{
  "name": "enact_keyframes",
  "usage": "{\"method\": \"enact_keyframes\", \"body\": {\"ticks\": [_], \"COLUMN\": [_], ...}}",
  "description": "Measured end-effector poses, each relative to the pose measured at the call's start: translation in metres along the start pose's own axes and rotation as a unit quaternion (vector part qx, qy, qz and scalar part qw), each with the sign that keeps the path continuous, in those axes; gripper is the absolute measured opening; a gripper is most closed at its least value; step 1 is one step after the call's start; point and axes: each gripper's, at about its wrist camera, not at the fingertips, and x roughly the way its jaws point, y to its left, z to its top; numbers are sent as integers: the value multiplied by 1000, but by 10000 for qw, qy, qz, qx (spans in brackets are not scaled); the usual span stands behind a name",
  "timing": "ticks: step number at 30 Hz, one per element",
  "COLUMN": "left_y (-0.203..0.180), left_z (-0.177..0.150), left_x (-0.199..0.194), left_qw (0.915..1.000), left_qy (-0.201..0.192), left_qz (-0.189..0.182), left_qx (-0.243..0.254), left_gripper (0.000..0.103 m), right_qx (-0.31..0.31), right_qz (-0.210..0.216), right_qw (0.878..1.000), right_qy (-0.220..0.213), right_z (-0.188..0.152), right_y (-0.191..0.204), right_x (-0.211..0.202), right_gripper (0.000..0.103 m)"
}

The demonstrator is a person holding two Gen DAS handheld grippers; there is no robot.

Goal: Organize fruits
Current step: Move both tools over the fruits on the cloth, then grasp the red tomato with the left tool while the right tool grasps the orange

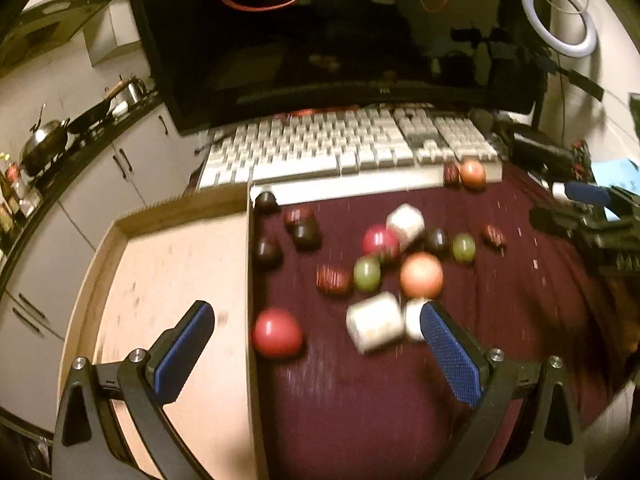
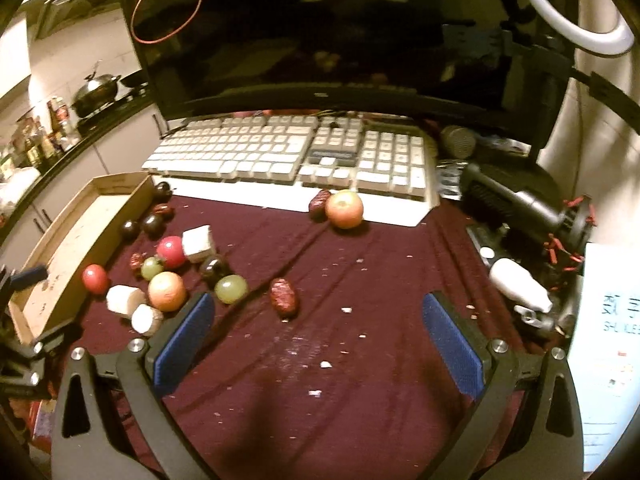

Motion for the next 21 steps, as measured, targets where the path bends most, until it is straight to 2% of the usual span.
{"method": "enact_keyframes", "body": {"ticks": [3,6,16,18,20,21], "left_y": [-12,-26,-27,-25,-25,-26], "left_z": [21,33,50,50,51,52], "left_x": [18,43,70,75,80,83], "left_qw": [9996,9973,9874,9858,9846,9840], "left_qy": [99,393,810,858,903,937], "left_qz": [-143,-411,-810,-849,-874,-870], "left_qx": [218,455,1095,1168,1219,1239], "left_gripper": [102,102,90,89,82,81], "right_qx": [-70,-75,332,259,219,237], "right_qz": [-55,-206,-111,-164,-254,-253], "right_qw": [9998,9992,9994,9994,9989,9987], "right_qy": [-176,-321,54,169,338,380], "right_z": [13,30,64,67,71,71], "right_y": [1,-9,-37,-34,-34,-35], "right_x": [-1,7,63,73,86,89], "right_gripper": [103,103,98,92,86,85]}}
